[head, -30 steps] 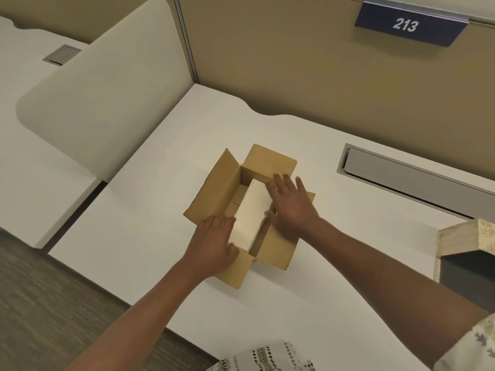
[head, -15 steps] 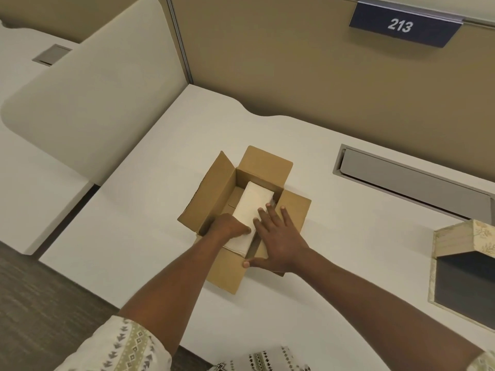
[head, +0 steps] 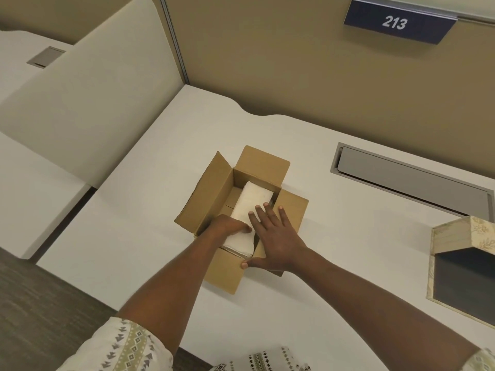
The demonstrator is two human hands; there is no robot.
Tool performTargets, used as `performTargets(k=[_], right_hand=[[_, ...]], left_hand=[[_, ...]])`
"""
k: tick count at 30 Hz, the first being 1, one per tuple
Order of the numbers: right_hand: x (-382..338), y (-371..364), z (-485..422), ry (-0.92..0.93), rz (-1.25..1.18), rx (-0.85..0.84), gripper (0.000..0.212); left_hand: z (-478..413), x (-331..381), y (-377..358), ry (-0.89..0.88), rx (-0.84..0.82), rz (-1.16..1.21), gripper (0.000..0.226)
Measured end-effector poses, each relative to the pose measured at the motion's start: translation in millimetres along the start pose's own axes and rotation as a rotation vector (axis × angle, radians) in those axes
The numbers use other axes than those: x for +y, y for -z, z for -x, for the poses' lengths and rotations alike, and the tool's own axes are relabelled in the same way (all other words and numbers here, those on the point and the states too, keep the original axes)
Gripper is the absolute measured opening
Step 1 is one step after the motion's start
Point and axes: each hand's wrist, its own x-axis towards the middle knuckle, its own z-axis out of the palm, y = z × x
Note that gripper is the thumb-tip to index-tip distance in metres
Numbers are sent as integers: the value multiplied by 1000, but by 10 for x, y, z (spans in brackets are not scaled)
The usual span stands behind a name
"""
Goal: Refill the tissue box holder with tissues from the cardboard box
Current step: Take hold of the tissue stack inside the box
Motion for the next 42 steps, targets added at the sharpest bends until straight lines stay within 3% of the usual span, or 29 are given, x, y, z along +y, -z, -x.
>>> performTargets(k=[6,9,13,17,20,26,29,32,35,38,42], right_hand=[[-7,20,-8,-3,-43,14,132],[0,32,-19,-5,-84,10,138],[35,144,47,49,-245,16,137],[42,323,154,-61,-654,170,117],[-93,459,228,-287,-951,334,96],[-186,625,416,-679,-1849,275,86],[-264,722,565,-794,-2113,179,82],[-331,778,662,-770,-2395,100,98],[-343,886,800,-644,-2570,167,107],[-212,1039,992,-522,-2567,364,94],[76,1147,1296,-409,-2361,565,81]], left_hand=[[47,3,94,15,-88,132,74],[213,37,158,-23,-113,221,56],[388,60,309,-22,-214,302,52],[599,116,483,-45,-229,300,36],[784,164,611,-86,-210,319,32],[1302,259,761,-175,-186,364,31],[1607,316,747,-261,-187,398,33],[1929,379,677,-356,-187,462,30],[2161,400,578,-429,-239,557,29],[2287,384,427,-459,-295,577,36],[2348,392,166,-461,-376,426,50]])
